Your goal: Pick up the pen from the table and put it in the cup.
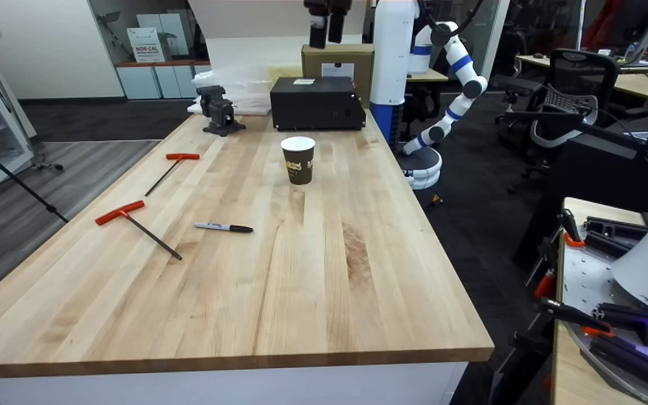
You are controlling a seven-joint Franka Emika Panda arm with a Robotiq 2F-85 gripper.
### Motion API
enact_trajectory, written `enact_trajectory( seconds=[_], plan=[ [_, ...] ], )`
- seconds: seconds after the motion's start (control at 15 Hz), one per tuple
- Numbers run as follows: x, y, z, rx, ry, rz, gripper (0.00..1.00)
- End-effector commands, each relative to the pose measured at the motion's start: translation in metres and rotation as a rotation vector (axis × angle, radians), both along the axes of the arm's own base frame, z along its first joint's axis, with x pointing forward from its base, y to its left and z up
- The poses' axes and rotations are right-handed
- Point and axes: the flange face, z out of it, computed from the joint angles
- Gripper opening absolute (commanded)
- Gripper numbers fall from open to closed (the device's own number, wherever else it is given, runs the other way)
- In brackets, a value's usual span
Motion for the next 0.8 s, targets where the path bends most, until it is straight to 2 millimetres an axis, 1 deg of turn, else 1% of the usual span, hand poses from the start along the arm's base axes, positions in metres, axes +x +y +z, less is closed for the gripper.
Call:
enact_trajectory(
  seconds=[0.0,0.2,0.33,0.6,0.73],
  plan=[
    [0.040,0.018,-0.010,-0.018,-0.001,0.089,1.00],
    [0.062,0.041,-0.026,-0.031,0.005,0.145,1.00],
    [0.074,0.057,-0.037,-0.036,0.009,0.180,1.00],
    [0.089,0.092,-0.062,-0.043,0.017,0.239,1.00],
    [0.095,0.105,-0.075,-0.053,0.029,0.258,1.00]
  ],
)
